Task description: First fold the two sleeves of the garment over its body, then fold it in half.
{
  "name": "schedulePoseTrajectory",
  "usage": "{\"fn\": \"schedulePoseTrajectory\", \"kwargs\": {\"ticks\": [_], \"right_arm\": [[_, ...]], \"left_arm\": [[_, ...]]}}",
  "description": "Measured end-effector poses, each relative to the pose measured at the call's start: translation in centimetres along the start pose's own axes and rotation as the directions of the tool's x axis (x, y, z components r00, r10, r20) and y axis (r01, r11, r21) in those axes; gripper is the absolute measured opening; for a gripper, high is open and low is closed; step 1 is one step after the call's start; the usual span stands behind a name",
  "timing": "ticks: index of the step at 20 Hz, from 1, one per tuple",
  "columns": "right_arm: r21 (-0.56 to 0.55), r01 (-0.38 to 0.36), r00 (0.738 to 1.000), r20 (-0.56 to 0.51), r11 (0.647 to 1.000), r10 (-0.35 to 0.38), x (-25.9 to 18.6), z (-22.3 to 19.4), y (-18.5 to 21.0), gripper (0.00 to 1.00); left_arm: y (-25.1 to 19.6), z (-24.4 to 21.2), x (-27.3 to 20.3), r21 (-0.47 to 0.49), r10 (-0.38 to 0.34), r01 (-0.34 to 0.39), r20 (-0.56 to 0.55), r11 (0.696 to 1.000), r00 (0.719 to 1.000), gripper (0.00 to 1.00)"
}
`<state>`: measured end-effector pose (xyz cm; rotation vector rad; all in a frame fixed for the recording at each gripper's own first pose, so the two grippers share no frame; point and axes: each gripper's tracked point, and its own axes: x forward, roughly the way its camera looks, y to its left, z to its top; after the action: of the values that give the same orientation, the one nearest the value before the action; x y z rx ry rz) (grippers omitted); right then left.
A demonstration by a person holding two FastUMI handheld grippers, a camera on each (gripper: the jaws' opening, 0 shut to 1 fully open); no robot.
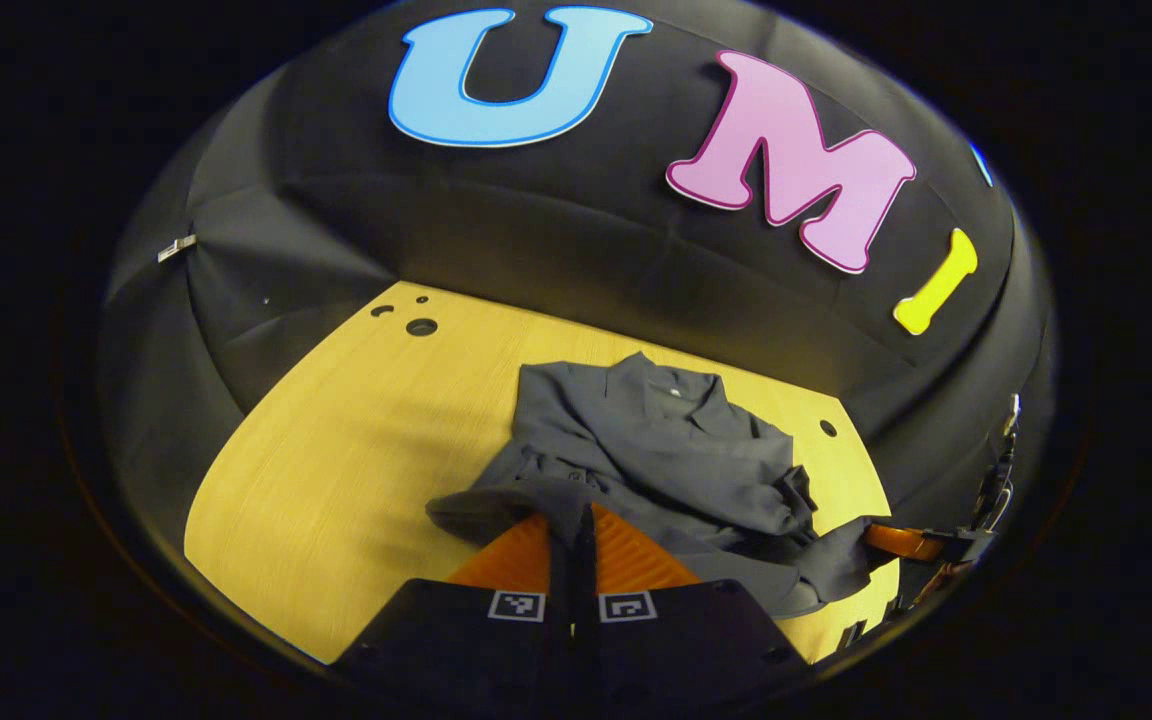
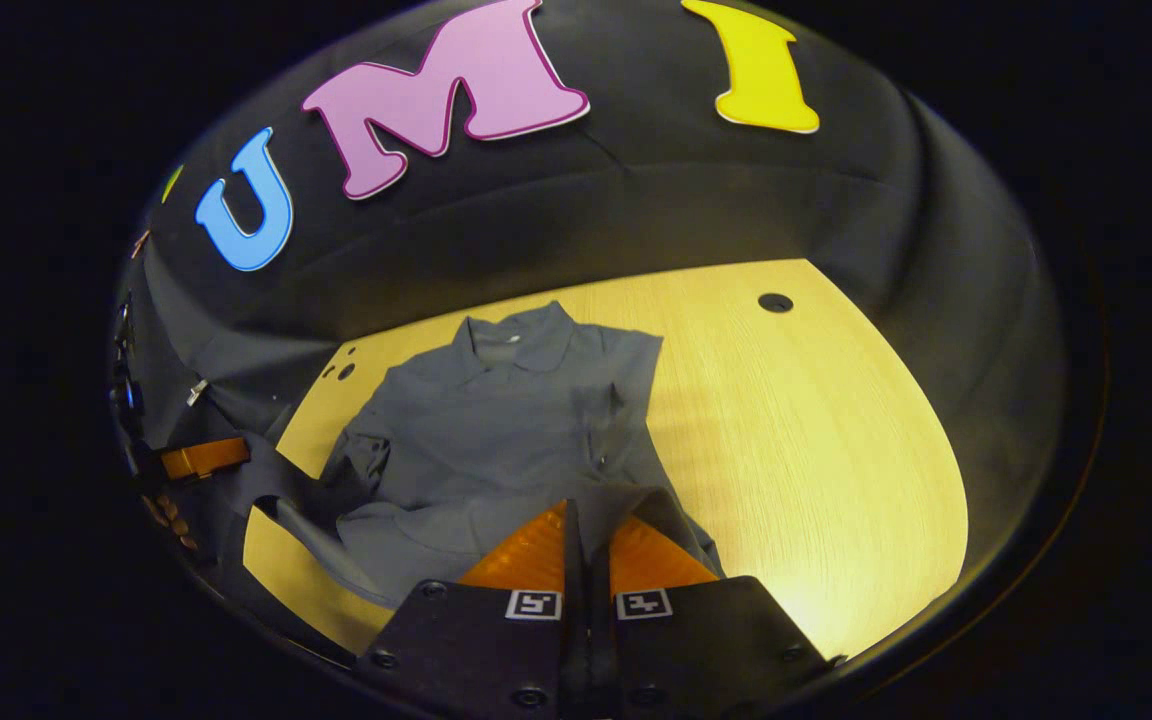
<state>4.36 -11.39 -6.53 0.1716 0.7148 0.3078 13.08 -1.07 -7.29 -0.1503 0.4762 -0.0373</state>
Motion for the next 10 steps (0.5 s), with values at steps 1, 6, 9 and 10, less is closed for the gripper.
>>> {"fn": "schedulePoseTrajectory", "kwargs": {"ticks": [1,6,9,10], "right_arm": [[-0.014,-0.006,1.0,0.008,1.0,0.006,0.6,0.9,-0.2,0.05],[-0.031,-0.025,0.998,0.053,0.999,0.026,4.3,5.4,-0.7,0.05],[-0.028,-0.034,0.996,0.08,0.999,0.036,6.3,7.4,-0.8,0.05],[-0.021,-0.038,0.995,0.088,0.999,0.04,7.1,8.3,-0.9,0.05]], "left_arm": [[-0.4,0.8,0.6,0.007,0.002,-0.002,0.014,1.0,1.0,0.06],[-1.5,4.7,3.8,0.058,0.028,-0.032,0.069,0.998,0.997,0.05],[-2.5,6.7,6.0,0.037,0.021,-0.025,0.097,0.999,0.995,0.05],[-2.3,7.2,6.9,0.04,0.029,-0.034,0.106,0.999,0.994,0.05]]}}
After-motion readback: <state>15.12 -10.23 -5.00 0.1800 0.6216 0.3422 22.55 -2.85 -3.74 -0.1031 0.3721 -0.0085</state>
